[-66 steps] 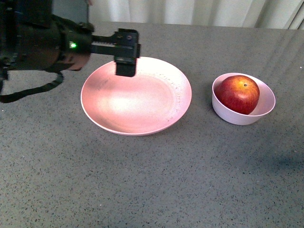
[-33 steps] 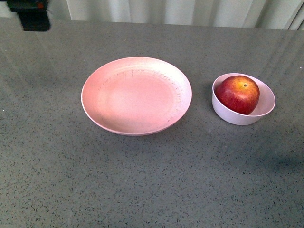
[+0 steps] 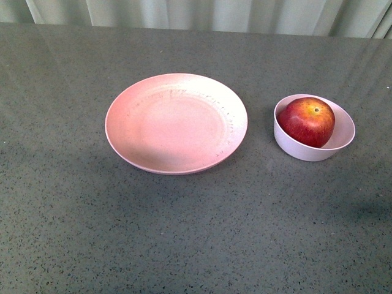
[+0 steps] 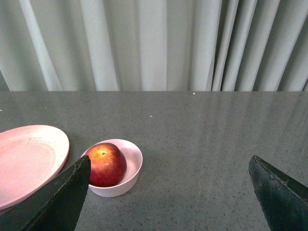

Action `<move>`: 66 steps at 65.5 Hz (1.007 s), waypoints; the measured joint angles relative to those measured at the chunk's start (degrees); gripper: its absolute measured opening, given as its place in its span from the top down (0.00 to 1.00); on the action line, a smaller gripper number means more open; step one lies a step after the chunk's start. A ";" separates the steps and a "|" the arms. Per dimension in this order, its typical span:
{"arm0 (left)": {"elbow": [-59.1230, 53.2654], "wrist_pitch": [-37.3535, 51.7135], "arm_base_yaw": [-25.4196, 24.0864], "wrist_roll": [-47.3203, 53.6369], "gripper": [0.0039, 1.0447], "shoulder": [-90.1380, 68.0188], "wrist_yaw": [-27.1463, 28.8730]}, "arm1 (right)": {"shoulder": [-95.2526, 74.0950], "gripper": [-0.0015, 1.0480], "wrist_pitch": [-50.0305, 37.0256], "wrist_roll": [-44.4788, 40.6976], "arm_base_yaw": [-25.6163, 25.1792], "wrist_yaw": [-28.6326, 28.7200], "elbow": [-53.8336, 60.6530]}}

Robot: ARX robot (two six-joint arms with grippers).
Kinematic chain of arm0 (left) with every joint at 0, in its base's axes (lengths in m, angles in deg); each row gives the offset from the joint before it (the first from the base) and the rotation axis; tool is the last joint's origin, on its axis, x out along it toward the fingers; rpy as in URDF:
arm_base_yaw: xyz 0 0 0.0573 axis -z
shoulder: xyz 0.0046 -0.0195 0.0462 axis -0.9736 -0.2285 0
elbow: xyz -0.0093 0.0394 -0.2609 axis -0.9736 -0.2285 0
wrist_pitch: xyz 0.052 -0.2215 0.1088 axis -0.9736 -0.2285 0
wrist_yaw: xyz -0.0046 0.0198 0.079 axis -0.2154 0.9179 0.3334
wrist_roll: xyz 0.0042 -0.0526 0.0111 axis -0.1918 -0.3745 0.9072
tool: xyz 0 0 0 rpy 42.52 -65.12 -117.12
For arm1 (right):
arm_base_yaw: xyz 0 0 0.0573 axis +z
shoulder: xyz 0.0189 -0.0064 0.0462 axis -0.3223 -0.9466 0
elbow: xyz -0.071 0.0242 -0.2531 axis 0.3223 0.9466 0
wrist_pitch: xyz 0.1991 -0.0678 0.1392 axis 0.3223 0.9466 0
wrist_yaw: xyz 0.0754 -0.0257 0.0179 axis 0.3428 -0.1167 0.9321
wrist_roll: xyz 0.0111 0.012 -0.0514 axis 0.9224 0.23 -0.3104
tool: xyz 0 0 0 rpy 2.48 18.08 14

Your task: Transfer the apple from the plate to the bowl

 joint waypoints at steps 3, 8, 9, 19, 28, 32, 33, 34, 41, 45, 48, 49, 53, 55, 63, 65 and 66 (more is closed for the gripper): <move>-0.77 -1.53 -0.44 0.00 0.99 2.29 -0.63 | 0.00 0.09 0.00 0.00 -0.02 0.02 0.00; -1.84 -4.04 -2.27 0.00 0.99 5.62 -3.30 | 0.00 0.09 0.00 0.00 0.00 0.00 0.00; -2.12 -4.76 -3.10 0.11 0.99 6.58 -4.63 | 0.00 0.09 0.00 0.00 0.00 0.02 0.00; -3.85 -11.72 -5.18 0.11 0.99 15.58 -5.42 | 0.00 0.09 0.00 0.00 0.00 0.04 0.00; -4.85 -17.49 -5.22 0.13 0.99 22.40 -5.40 | 0.00 0.09 0.00 0.00 0.00 0.00 0.00; -5.03 -20.11 -5.22 0.15 0.99 25.33 -5.44 | 0.00 0.09 0.00 0.00 0.00 0.02 0.00; -5.03 -20.48 -5.22 0.15 0.99 25.77 -5.44 | 0.00 0.09 0.00 0.00 -0.02 0.02 0.00; -5.03 -21.22 -5.22 0.15 0.99 26.60 -5.42 | 0.00 0.09 0.00 0.00 0.00 0.02 0.00; -5.07 -24.83 -5.22 0.15 0.99 30.60 -5.40 | 0.00 0.09 0.00 0.00 0.00 0.02 0.00; -5.07 -26.62 -5.22 0.15 0.99 32.68 -5.40 | 0.00 0.09 0.00 0.00 0.00 0.02 0.00; -5.07 -28.26 -5.22 0.15 0.99 34.42 -5.42 | 0.00 0.09 0.00 0.00 0.00 0.02 0.00; -5.07 -28.89 -5.22 0.15 0.99 35.08 -5.42 | 0.00 0.09 0.00 0.00 0.00 0.02 0.00; -5.07 -30.77 -5.22 0.15 0.99 37.07 -5.42 | 0.00 0.09 0.00 0.00 0.00 0.00 0.00; -5.07 -31.67 -5.22 0.15 0.99 38.03 -5.42 | 0.00 0.09 0.00 0.00 0.00 0.00 0.00; -5.07 -35.04 -5.22 0.15 0.99 41.57 -5.42 | 0.00 0.09 0.00 0.00 0.00 0.02 0.00; -5.07 -35.78 -5.22 0.15 0.99 42.36 -5.42 | 0.00 0.09 0.00 0.00 0.00 0.02 0.00; -5.07 -36.02 -5.22 0.15 0.99 42.62 -5.40 | 0.00 0.09 0.00 0.00 0.00 0.02 0.00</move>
